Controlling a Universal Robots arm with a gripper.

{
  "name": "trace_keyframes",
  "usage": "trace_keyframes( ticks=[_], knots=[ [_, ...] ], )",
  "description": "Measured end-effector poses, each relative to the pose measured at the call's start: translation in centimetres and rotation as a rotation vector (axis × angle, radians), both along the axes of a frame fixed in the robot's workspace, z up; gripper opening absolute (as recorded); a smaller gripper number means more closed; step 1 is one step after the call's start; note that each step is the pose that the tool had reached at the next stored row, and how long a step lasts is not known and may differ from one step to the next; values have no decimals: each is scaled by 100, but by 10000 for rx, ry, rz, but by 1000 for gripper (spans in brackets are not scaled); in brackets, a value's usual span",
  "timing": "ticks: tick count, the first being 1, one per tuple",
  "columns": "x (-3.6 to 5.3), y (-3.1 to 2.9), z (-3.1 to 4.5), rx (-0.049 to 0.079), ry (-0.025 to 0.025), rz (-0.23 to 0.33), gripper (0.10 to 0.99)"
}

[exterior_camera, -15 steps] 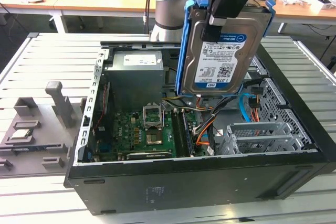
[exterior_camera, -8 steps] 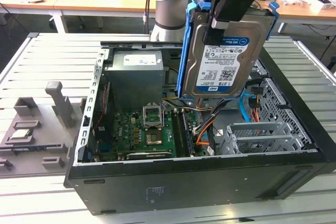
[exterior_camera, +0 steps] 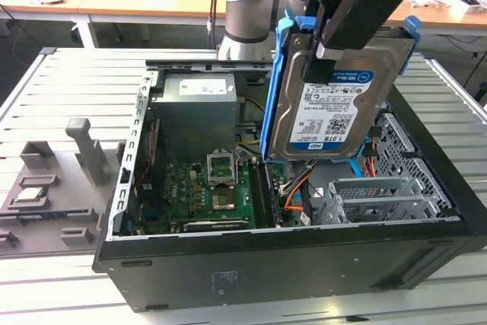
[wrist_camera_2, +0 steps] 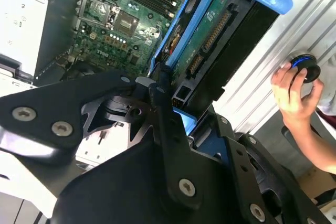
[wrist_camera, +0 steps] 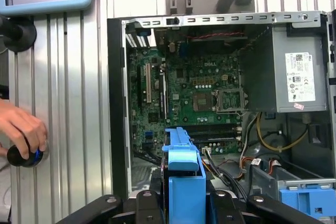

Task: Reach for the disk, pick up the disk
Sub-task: 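Pick up the disk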

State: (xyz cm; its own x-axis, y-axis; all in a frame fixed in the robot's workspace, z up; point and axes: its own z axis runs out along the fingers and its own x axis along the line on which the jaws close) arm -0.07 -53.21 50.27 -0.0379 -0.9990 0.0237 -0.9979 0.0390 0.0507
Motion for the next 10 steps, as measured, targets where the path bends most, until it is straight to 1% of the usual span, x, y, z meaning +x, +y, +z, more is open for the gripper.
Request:
trace_keyframes(
  ticks=[4,6,9,10],
  knots=[
    [4,-93,0,-1,0,0,369],
    [20,-116,-1,0,1,0,369],
    [102,-123,0,-1,5,-1,369],
    [157,-124,0,-1,8,0,369]
  ],
)
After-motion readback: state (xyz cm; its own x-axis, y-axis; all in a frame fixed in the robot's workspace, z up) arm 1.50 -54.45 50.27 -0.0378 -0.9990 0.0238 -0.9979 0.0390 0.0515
